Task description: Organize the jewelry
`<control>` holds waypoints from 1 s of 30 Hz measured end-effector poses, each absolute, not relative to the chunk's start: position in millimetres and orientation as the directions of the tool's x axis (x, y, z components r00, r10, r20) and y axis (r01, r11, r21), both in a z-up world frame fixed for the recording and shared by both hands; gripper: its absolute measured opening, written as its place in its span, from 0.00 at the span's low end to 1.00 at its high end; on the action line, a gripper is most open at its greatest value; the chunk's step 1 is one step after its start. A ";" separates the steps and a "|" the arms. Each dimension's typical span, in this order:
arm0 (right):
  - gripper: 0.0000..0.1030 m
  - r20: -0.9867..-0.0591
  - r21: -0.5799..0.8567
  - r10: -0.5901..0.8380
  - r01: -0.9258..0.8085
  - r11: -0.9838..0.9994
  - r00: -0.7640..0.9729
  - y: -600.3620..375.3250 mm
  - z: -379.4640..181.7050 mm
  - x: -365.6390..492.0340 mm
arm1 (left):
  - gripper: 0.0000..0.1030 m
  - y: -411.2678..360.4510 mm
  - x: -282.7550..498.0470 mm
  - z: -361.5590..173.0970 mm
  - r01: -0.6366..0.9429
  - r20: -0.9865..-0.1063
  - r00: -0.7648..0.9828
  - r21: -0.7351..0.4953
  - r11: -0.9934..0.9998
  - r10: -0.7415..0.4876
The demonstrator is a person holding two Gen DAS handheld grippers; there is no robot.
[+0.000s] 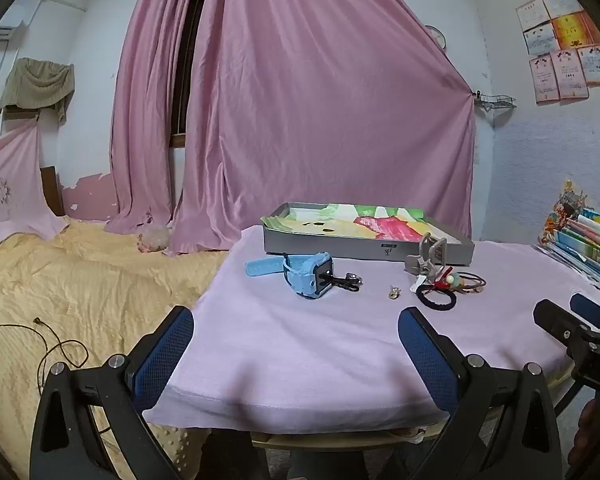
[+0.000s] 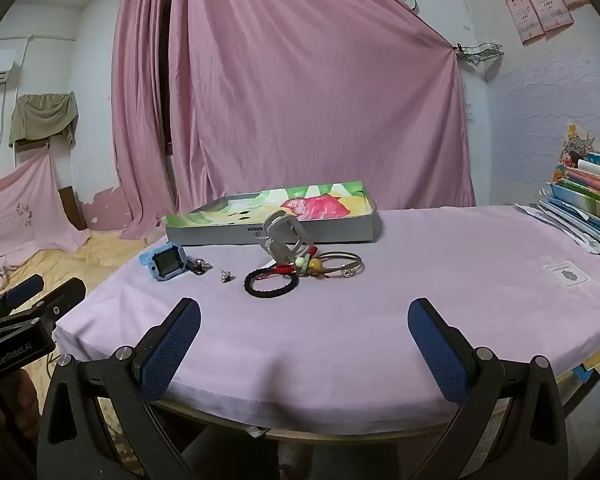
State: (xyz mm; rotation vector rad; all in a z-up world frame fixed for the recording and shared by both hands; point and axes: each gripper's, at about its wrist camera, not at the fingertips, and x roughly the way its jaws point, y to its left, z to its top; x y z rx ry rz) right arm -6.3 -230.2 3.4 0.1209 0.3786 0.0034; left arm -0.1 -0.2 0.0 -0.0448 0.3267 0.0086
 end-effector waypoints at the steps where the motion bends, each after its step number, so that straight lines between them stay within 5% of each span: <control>1: 0.99 -0.371 0.120 0.027 0.019 0.993 0.928 -230.2 3.3 -6.1 | 1.00 -0.6 -0.1 -0.1 -0.016 -0.321 0.947 -0.043 0.999 0.001; 30: 0.99 -0.374 0.128 0.028 0.022 0.992 0.927 -230.2 2.3 -7.0 | 1.00 0.7 0.0 0.7 -0.010 -0.324 0.946 -0.061 0.998 -0.011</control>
